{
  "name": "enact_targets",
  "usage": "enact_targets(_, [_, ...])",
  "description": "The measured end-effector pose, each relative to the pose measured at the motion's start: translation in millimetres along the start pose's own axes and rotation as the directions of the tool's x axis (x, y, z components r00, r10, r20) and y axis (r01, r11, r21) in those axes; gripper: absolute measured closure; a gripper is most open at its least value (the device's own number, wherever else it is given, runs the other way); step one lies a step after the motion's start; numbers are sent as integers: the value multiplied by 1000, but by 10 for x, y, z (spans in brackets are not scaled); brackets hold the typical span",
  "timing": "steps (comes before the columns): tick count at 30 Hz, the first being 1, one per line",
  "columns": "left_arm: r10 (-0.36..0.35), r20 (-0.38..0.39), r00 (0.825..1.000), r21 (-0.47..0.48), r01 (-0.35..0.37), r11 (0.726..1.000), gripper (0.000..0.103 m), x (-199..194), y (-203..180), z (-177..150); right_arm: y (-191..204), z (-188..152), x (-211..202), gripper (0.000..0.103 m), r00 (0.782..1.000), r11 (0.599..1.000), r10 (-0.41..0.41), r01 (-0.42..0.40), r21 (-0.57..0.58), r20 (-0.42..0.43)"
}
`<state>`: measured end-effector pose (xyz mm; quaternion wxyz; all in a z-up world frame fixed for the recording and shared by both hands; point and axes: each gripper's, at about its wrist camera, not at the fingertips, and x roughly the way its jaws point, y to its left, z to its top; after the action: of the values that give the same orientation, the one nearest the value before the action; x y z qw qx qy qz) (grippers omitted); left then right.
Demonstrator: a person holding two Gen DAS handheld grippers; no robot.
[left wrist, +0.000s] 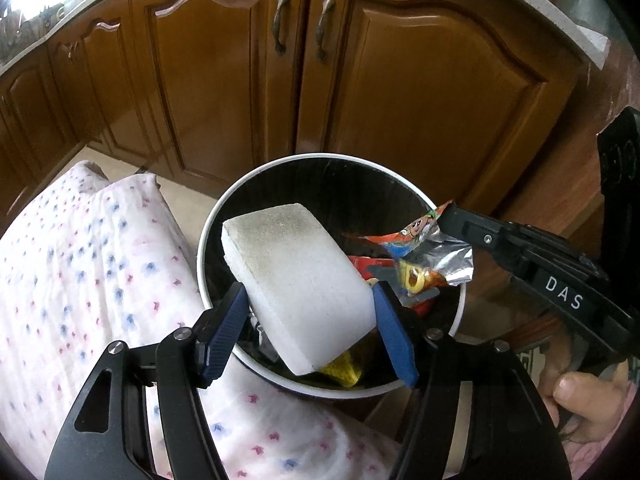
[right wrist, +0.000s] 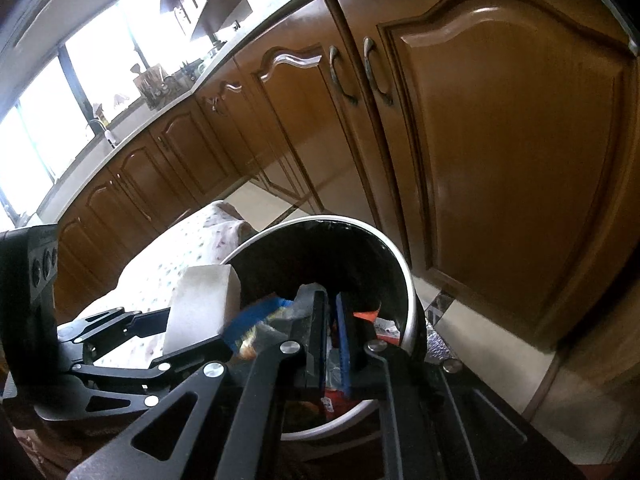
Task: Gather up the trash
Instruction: 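Carry sponge and snack bag over the bin and open both tools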
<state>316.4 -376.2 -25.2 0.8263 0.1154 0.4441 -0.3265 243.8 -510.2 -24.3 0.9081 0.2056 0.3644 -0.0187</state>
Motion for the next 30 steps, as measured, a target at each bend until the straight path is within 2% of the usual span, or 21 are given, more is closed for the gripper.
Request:
enact_targets(4, [3,-1,1000,5,-3,1000,34,-4,-2,-4,-21,2,-13,94,1000,1000,11,-11,12,3])
enact_targets(7, [-2,-7,1000,-6,2,1000,33,-14,15,-6,-37,7,-37,90,1000,999,19,-19,27,12])
enact_targets(9, [-9,-7,1000,-13,9,1000,31,-38,34,-16,-43,3,-59,82,1000,999,22,-22,32,18])
enact_targets(11, [-3,-4,1000,-18,3,1000,29,-73,46,-36,-38,-2,-103,66,999,999,30,-31,36,29])
enact_targets(15, [-5,-1,1000,-45,5,999,24,-142,108,-69,-10,-12,-198,61,998,998,37,-39,41,55])
enact_targets(17, [-12,4,1000,-54,12,998,23,-185,127,-89,4,-21,-269,55,996,998,41,-44,47,76])
enact_targets(22, [-9,48,999,-59,12,998,23,-362,165,-176,46,-60,-426,54,993,997,49,-55,56,106])
enact_targets(24, [-4,66,998,-66,8,998,23,-426,181,-224,67,-93,-474,51,992,996,56,-63,55,116])
enact_targets(26, [-3,90,996,-81,10,997,23,-531,212,-307,97,-146,-523,36,990,995,68,-76,61,124])
enact_targets(30, [9,154,988,-124,10,992,23,-755,317,-526,199,-344,-620,25,985,991,99,-110,71,144])
